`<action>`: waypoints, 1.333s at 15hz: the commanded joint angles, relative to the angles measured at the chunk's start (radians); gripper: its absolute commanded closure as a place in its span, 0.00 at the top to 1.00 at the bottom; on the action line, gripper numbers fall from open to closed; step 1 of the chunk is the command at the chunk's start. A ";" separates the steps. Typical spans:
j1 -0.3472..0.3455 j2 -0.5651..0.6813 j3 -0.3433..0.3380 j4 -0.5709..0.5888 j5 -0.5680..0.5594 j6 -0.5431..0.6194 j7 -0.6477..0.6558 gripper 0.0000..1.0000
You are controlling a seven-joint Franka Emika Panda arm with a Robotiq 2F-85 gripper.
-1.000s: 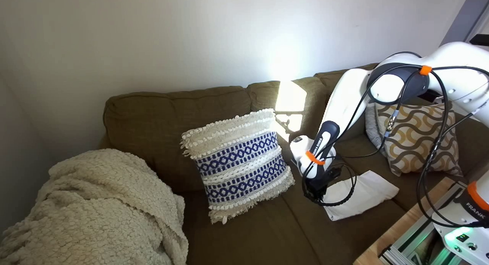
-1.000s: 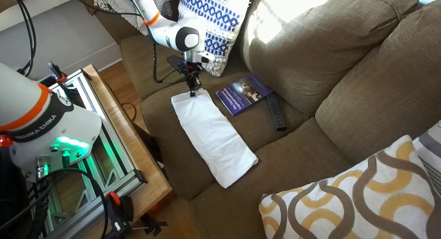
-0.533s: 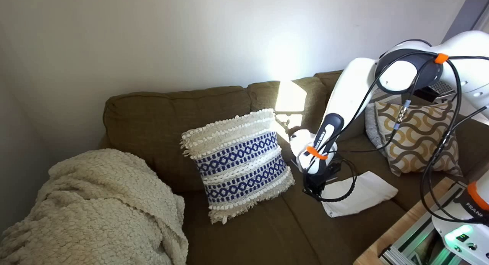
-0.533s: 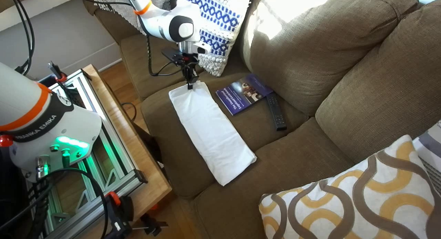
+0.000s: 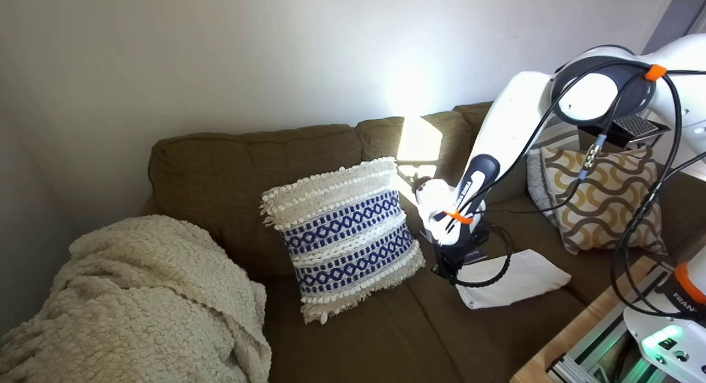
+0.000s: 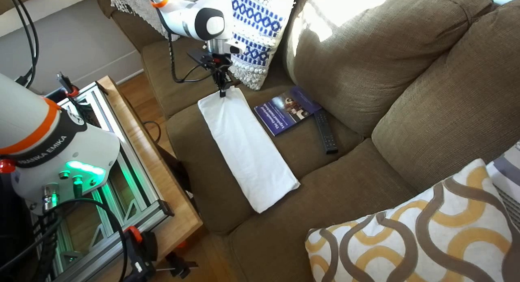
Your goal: Fold the white cloth in half
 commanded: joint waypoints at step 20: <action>-0.024 -0.082 0.109 0.104 0.053 -0.038 -0.126 0.02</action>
